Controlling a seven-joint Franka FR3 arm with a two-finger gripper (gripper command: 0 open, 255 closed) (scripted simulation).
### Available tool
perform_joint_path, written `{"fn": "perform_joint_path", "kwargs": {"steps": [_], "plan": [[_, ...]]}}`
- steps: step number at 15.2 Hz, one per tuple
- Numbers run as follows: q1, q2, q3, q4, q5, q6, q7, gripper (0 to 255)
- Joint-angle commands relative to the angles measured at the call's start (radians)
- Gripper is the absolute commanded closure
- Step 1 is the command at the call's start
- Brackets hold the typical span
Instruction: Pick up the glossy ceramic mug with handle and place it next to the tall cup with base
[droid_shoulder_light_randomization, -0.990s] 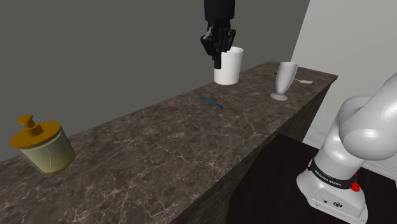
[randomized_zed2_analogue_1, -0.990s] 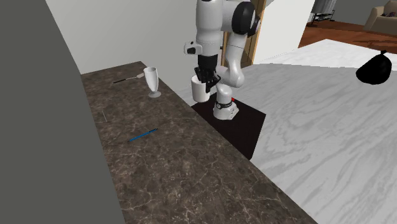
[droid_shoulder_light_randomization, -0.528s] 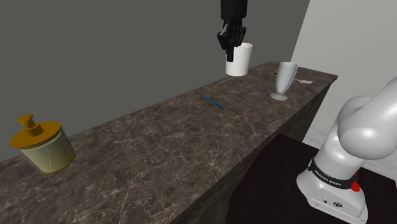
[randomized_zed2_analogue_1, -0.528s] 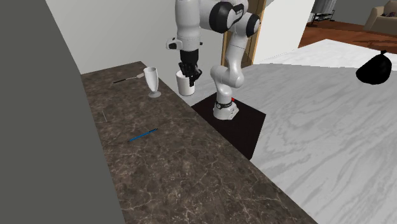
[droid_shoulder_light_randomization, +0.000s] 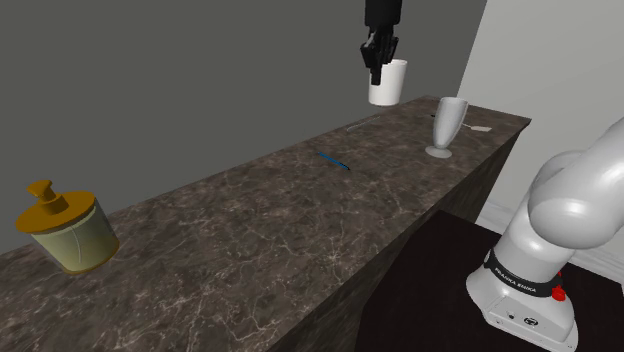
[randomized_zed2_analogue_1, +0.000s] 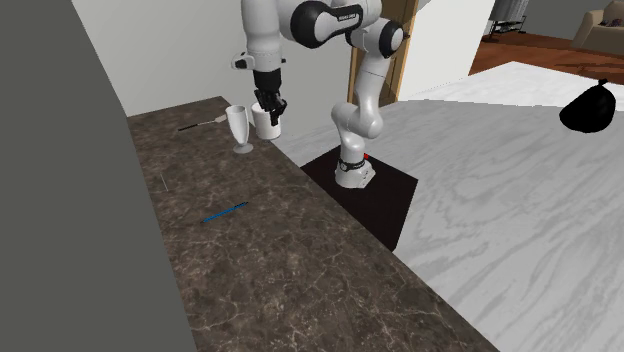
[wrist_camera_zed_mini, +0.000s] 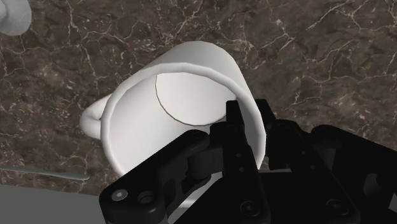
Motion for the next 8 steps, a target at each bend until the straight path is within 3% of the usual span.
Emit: {"fn": "perform_joint_path", "kwargs": {"steps": [1,8], "plan": [[-0.019,0.014,-0.036,0.009,-0.016,0.008,-0.053,255],[-0.078,0.105,-0.146,0.096,-0.051,0.022,-0.219,255]]}}
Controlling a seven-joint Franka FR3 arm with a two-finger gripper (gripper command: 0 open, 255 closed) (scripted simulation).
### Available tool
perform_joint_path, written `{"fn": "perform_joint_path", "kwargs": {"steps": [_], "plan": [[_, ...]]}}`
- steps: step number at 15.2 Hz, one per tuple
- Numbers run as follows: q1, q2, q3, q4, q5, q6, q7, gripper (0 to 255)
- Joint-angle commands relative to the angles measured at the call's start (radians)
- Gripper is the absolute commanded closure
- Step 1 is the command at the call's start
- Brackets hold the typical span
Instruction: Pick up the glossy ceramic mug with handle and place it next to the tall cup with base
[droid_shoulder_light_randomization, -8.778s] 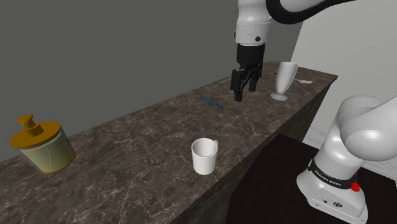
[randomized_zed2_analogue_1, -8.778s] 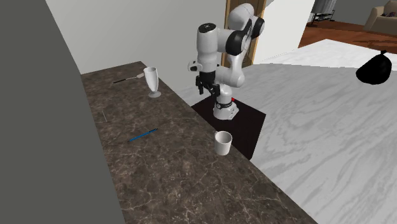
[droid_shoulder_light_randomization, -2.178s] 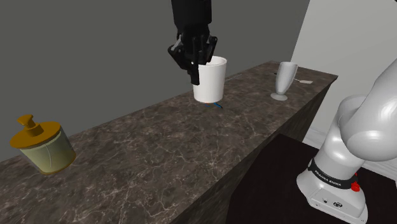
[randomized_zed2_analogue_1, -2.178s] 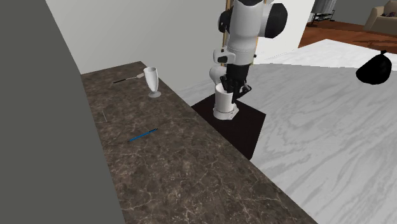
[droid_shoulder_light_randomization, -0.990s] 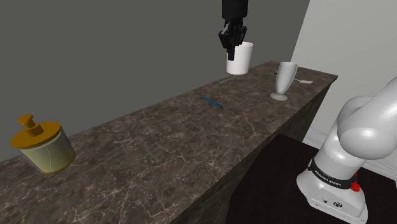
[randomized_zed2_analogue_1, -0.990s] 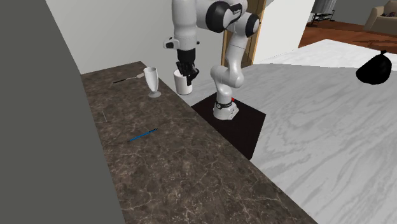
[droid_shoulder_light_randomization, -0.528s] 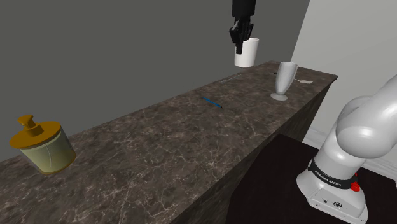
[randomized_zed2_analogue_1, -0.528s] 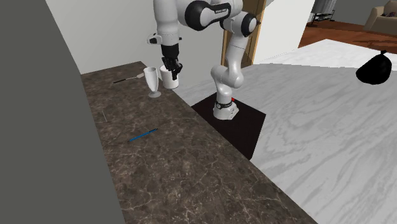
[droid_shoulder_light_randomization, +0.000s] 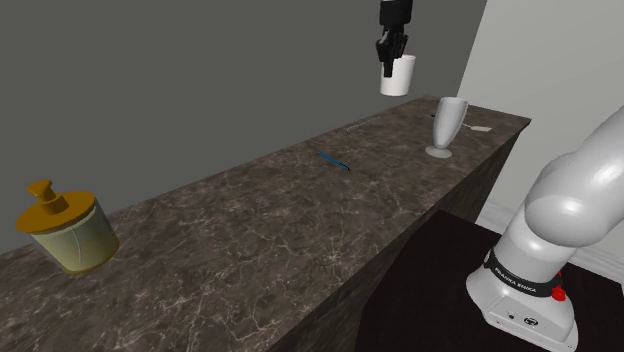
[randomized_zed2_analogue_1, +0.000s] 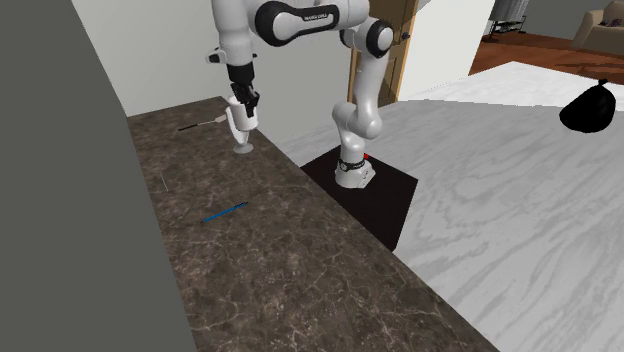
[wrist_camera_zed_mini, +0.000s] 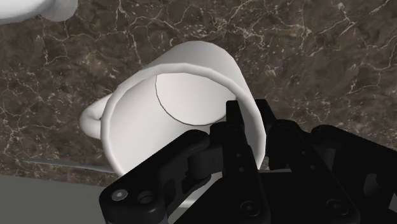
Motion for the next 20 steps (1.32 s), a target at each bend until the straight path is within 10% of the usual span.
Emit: {"fn": "perform_joint_path", "kwargs": {"steps": [1,16,20], "plan": [[-0.017,0.027,-0.03,0.032,-0.007,-0.001,-0.048,255],[-0.189,0.437,-0.234,0.501,0.065,-0.047,-0.423,255],[-0.185,0.416,-0.23,0.419,0.058,0.016,-0.415,255]]}}
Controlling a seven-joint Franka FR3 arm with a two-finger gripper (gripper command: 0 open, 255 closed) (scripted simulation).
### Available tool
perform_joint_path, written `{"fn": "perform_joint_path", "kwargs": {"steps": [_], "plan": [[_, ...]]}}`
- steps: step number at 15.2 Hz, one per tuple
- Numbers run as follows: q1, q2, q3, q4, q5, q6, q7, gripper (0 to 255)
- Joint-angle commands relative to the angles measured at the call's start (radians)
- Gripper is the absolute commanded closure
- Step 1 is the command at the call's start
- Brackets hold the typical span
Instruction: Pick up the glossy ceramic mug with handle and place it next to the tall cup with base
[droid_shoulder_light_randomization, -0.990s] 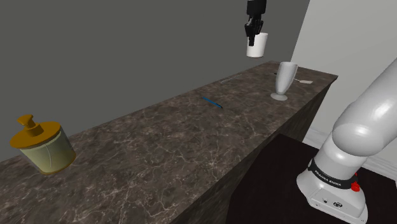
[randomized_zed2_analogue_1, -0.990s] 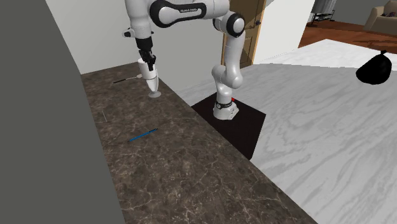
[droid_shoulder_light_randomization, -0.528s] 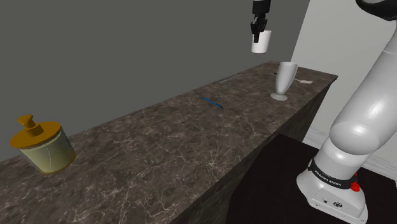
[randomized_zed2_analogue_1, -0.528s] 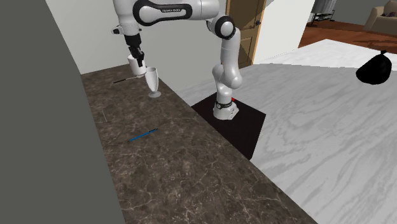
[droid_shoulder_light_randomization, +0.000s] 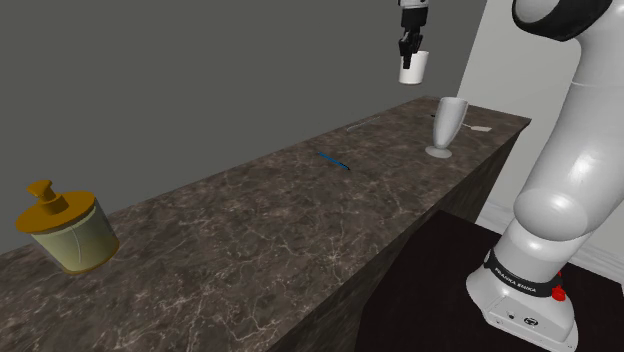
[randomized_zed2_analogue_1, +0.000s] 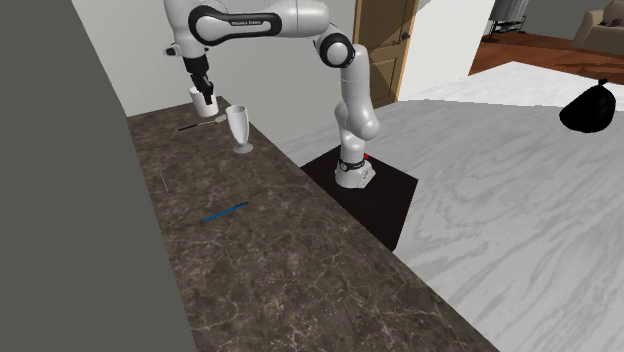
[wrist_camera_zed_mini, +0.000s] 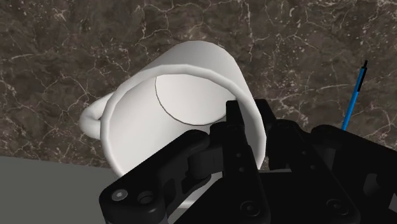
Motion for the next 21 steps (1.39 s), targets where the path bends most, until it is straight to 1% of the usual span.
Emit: {"fn": "perform_joint_path", "kwargs": {"steps": [1,10,21], "plan": [[-0.001,-0.003,-0.001,-0.028,-0.001,0.027,-0.002,255],[0.005,-0.027,0.002,-0.181,-0.009,0.156,0.01,255],[0.006,-0.028,0.003,-0.33,-0.01,0.304,0.017,255]]}}
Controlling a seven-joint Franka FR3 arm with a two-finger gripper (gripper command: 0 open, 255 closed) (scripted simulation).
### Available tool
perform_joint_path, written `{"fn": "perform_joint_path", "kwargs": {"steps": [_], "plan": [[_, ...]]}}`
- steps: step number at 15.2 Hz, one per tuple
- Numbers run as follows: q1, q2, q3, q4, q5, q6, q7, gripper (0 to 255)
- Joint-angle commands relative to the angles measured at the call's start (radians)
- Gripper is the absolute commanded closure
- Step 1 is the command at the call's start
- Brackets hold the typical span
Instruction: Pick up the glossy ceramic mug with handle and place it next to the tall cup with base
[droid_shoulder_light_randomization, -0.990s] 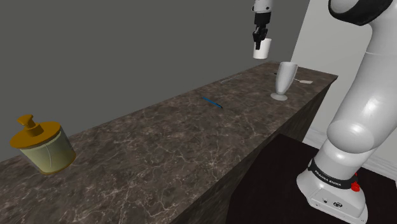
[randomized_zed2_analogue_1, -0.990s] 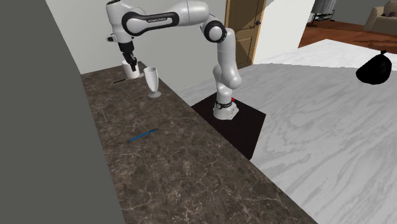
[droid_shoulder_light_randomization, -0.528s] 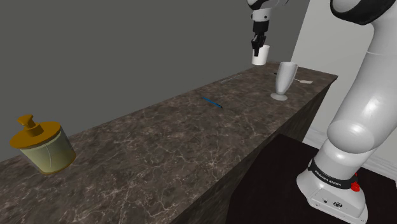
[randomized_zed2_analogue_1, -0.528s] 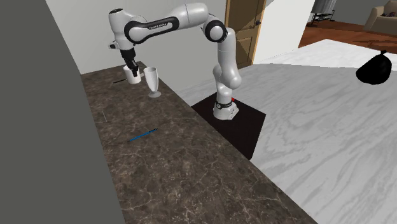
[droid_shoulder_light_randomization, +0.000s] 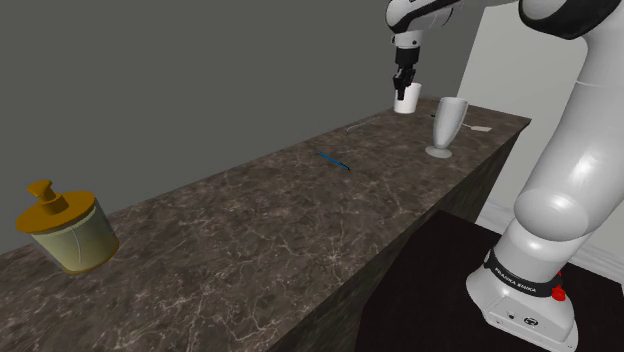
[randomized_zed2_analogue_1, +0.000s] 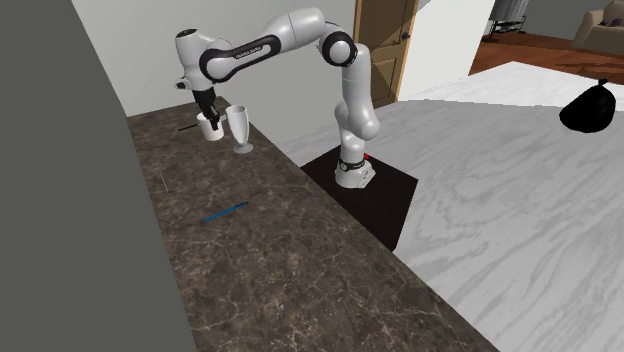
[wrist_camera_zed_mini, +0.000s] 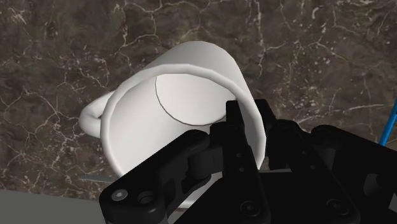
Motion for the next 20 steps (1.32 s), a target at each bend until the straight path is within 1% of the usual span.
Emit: {"fn": "perform_joint_path", "kwargs": {"steps": [1,20], "plan": [[0.001,0.001,0.001,-0.024,0.0,0.026,0.002,255],[-0.004,0.068,0.004,-0.201,0.019,0.266,0.0,255]]}}
